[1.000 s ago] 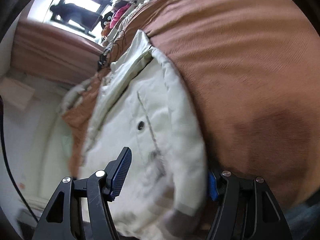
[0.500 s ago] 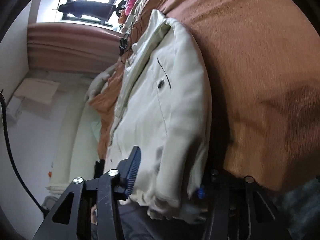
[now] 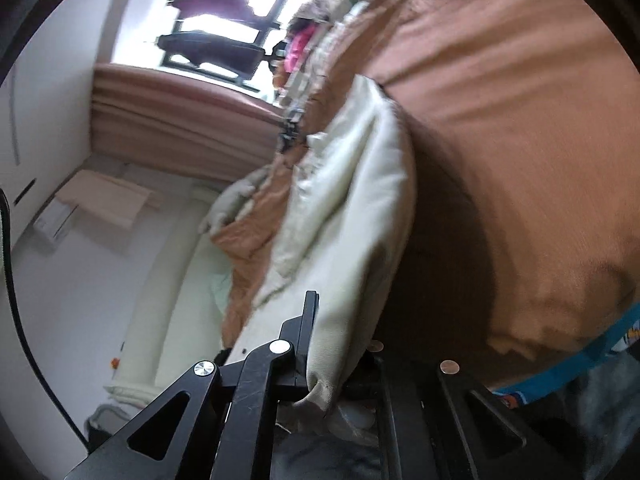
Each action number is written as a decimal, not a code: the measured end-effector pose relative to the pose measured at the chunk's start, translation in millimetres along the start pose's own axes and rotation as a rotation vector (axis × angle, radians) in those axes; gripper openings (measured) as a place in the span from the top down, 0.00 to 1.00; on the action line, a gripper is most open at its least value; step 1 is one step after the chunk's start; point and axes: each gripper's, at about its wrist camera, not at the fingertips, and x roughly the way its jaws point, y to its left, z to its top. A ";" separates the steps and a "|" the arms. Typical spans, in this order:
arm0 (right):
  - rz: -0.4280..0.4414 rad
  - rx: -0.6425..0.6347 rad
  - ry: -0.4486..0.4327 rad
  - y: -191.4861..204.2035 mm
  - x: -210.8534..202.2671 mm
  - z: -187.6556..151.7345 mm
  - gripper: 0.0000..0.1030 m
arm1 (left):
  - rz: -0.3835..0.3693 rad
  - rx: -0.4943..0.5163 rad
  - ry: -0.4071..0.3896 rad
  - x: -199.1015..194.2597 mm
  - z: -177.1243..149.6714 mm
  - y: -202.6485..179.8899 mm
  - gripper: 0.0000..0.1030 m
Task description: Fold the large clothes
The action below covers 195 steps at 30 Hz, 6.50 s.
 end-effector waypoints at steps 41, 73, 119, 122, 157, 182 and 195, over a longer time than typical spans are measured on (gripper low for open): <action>0.055 -0.297 -0.075 112.8 -113.0 -9.5 0.93 | -0.130 0.153 -0.257 -156.6 -26.8 -82.2 0.94; -0.215 -0.279 -0.108 102.4 95.2 153.9 0.93 | 0.103 0.249 -0.176 80.7 165.3 -103.7 0.94; -0.740 -0.627 0.546 66.1 355.3 57.2 0.68 | 0.496 0.544 0.352 326.8 97.6 -88.7 0.31; -0.766 -0.674 0.546 63.3 362.5 50.5 0.91 | 0.519 0.606 0.361 335.9 87.8 -90.8 0.60; -0.810 -0.639 0.354 94.3 378.5 66.2 0.47 | 0.397 0.491 0.159 275.9 139.2 -96.5 0.26; -0.595 -0.522 0.357 170.0 228.3 -51.4 0.47 | 0.328 0.221 -0.072 30.0 92.9 -33.6 0.21; -0.585 -0.502 0.428 168.9 215.3 -113.9 0.55 | 0.310 0.076 -0.066 -14.9 48.4 22.9 0.21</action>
